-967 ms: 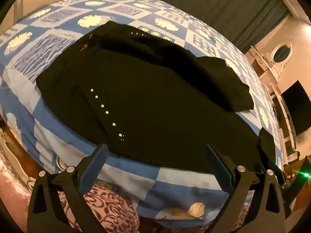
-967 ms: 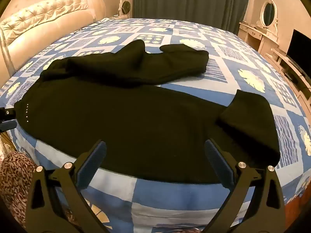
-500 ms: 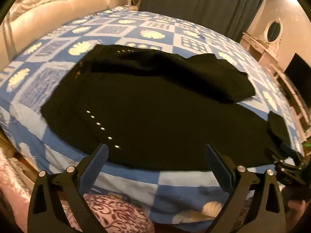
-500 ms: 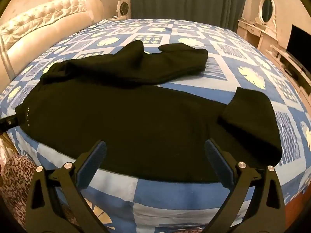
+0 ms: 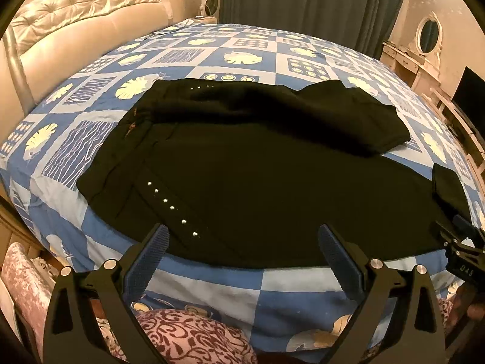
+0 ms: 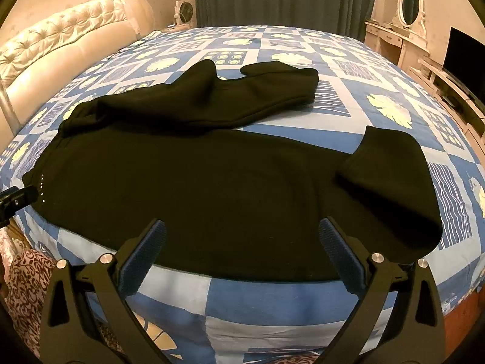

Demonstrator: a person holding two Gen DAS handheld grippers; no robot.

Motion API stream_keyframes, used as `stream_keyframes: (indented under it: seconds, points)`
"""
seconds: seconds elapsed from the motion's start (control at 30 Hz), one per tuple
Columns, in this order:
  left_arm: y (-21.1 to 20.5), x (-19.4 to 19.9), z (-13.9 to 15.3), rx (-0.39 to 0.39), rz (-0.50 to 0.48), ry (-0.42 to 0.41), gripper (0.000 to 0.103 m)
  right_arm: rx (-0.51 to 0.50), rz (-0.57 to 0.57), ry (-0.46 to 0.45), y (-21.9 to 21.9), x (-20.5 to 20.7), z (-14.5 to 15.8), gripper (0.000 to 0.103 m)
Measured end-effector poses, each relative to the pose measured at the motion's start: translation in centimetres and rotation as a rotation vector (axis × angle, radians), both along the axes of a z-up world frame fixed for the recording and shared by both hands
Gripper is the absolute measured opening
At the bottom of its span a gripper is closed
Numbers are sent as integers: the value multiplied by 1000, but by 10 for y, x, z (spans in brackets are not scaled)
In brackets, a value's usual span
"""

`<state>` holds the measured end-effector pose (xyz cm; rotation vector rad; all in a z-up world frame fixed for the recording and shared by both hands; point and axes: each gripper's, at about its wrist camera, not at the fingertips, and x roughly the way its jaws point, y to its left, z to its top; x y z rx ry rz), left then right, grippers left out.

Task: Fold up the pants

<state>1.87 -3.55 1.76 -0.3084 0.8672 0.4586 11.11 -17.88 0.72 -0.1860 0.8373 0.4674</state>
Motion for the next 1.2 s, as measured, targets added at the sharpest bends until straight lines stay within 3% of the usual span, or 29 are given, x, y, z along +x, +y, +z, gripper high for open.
stream_keyframes:
  seconds: [1.2]
  points:
    - [-6,2,-8,-8,-3,16,98,-11,4,6,5,-2,-4,101]
